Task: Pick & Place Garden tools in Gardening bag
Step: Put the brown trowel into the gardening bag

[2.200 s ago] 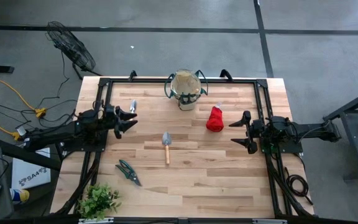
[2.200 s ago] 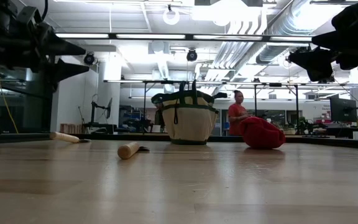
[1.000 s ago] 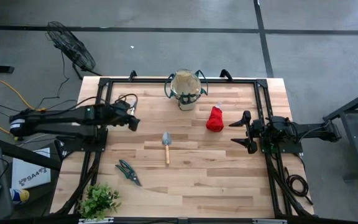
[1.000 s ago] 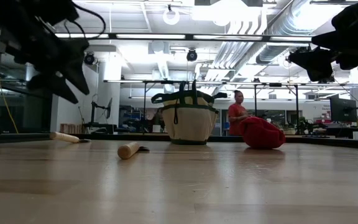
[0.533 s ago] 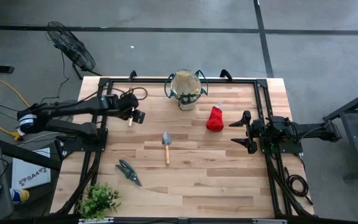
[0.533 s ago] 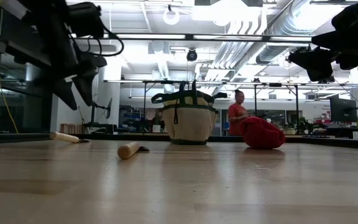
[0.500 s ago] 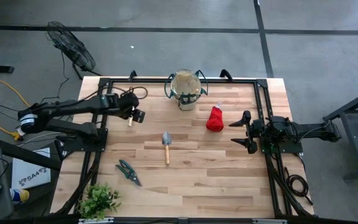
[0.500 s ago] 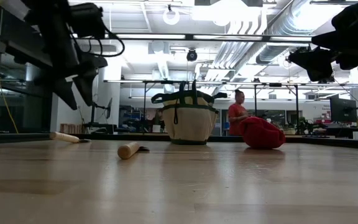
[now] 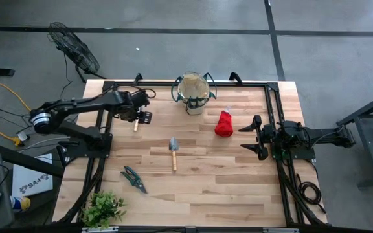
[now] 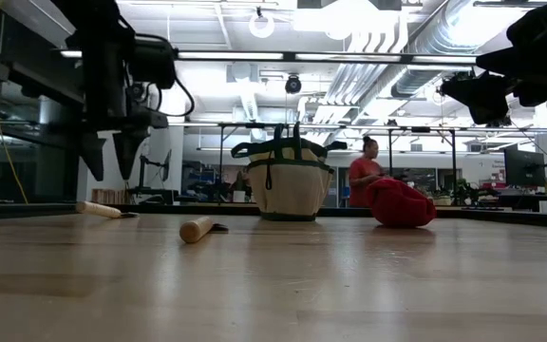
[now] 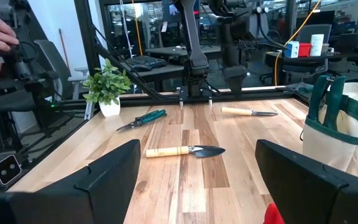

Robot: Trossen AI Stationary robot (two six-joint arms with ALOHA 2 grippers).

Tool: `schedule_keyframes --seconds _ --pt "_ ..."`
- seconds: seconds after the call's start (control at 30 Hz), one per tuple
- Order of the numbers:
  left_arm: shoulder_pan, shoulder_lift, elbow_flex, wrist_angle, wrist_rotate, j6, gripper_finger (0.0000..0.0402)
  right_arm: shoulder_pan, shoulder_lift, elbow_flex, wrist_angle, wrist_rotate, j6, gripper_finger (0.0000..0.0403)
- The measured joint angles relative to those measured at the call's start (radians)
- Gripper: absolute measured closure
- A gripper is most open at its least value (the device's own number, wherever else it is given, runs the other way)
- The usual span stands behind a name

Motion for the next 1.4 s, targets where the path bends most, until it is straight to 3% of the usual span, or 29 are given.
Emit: schedule_keyframes --seconds 0.8,1.4 --pt "0.029 0.206 0.0 0.028 0.063 -0.015 0.0178 0.0 0.0 0.0 0.0 0.0 0.0 0.0092" --pt "0.026 0.235 -0.043 0.009 0.075 0.038 0.0178 0.0 0.0 0.0 0.0 0.0 0.0 0.0092"
